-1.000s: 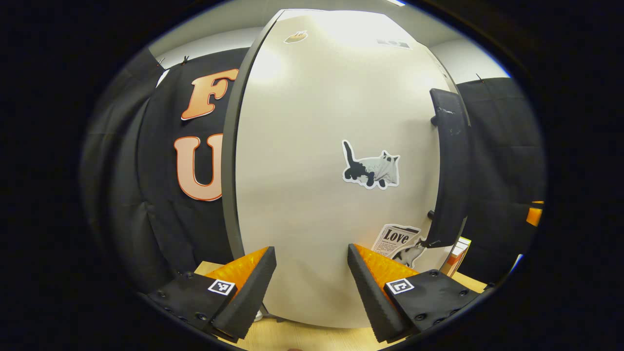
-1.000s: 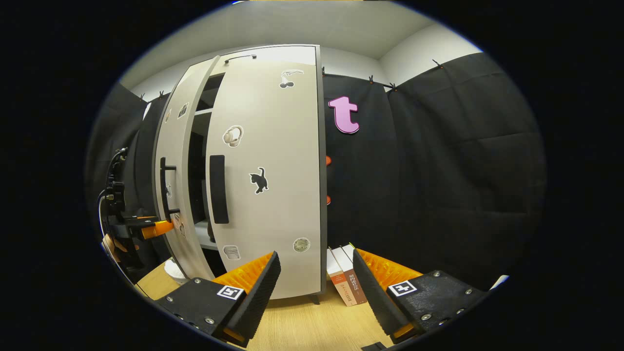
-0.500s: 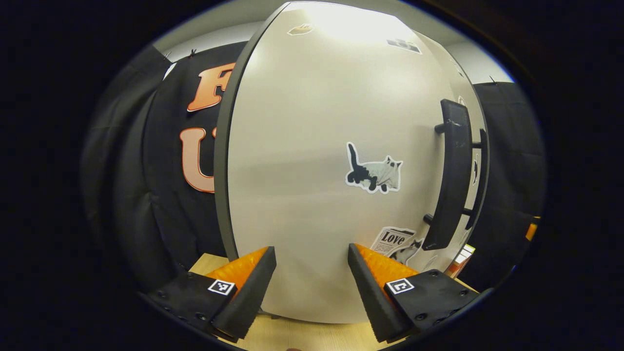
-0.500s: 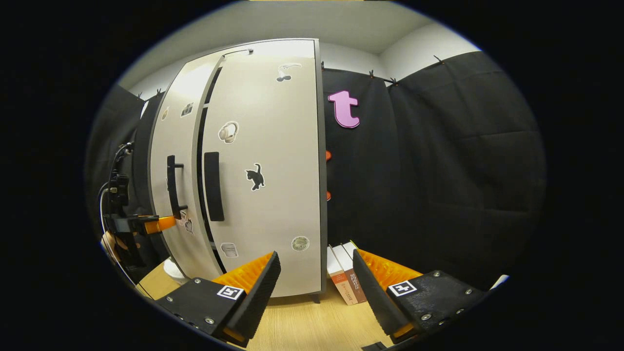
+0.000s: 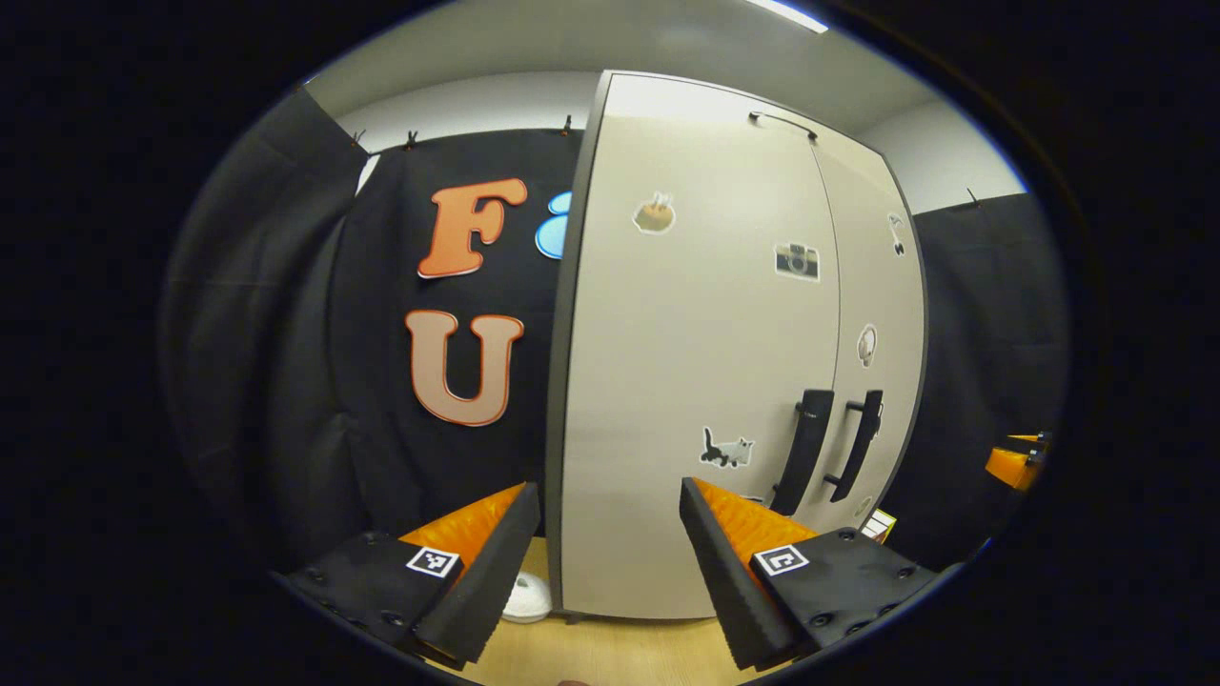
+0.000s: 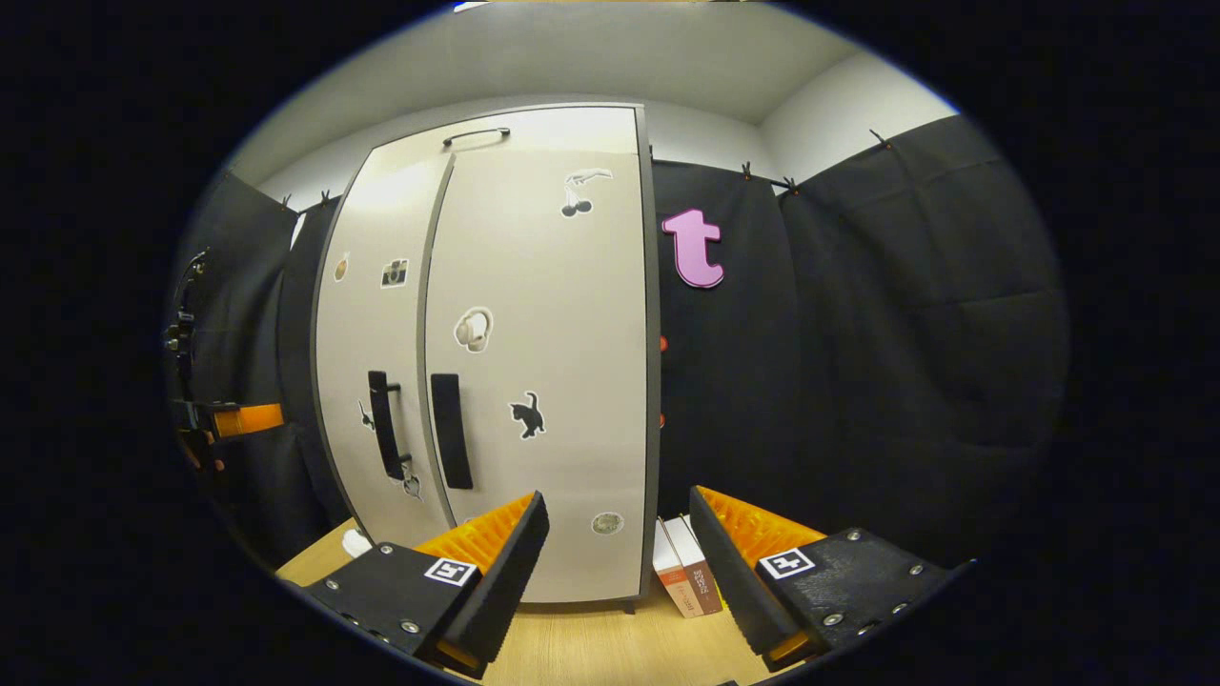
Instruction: Grab one shoe with the right hand and put it into the shoe cabinet, grab the other shoe with the left hand and put it into the shoe cabinet; then close the right door with the right hand and the left door with the left hand.
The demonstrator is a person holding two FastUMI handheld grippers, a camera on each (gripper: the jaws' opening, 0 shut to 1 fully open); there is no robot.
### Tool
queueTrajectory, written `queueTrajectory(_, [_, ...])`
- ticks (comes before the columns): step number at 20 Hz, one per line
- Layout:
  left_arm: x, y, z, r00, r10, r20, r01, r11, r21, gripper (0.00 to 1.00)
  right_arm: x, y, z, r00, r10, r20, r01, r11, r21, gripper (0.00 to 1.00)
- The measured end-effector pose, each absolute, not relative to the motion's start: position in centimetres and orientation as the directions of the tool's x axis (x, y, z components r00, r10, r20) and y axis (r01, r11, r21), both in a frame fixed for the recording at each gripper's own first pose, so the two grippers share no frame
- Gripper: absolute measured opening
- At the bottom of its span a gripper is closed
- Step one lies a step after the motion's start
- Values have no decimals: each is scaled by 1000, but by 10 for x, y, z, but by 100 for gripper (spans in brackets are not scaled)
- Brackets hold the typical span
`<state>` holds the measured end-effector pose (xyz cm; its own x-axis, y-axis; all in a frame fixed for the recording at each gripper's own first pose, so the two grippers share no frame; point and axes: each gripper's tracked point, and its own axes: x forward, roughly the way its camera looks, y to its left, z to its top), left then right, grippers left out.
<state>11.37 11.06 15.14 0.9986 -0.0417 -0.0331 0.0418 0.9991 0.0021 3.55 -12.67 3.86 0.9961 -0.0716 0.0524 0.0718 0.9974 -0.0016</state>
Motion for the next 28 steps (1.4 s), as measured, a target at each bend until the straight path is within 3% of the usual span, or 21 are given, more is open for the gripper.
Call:
queueTrajectory(5, [63, 174, 201, 1000, 11, 19, -10, 998, -65, 96, 16, -116, 85, 993, -47, 107, 47, 999, 0, 92])
queueTrajectory(12, [10, 254, 232, 983, 166, 82, -169, 985, 28, 94, -1, -115, 104, 990, -57, 127, 59, 998, -16, 92])
queueTrajectory(14, [6, 260, 233, 981, 173, 85, -175, 984, 25, 99, -3, -112, 103, 991, -54, 123, 57, 998, -16, 92])
queueTrajectory(15, [6, 262, 232, 981, 173, 88, -175, 984, 22, 94, -3, -111, 103, 991, -52, 123, 55, 998, -17, 92])
queueTrajectory(28, [1, 273, 231, 981, 166, 101, -169, 985, 21, 96, -7, -92, 102, 992, -44, 119, 46, 999, -16, 92])
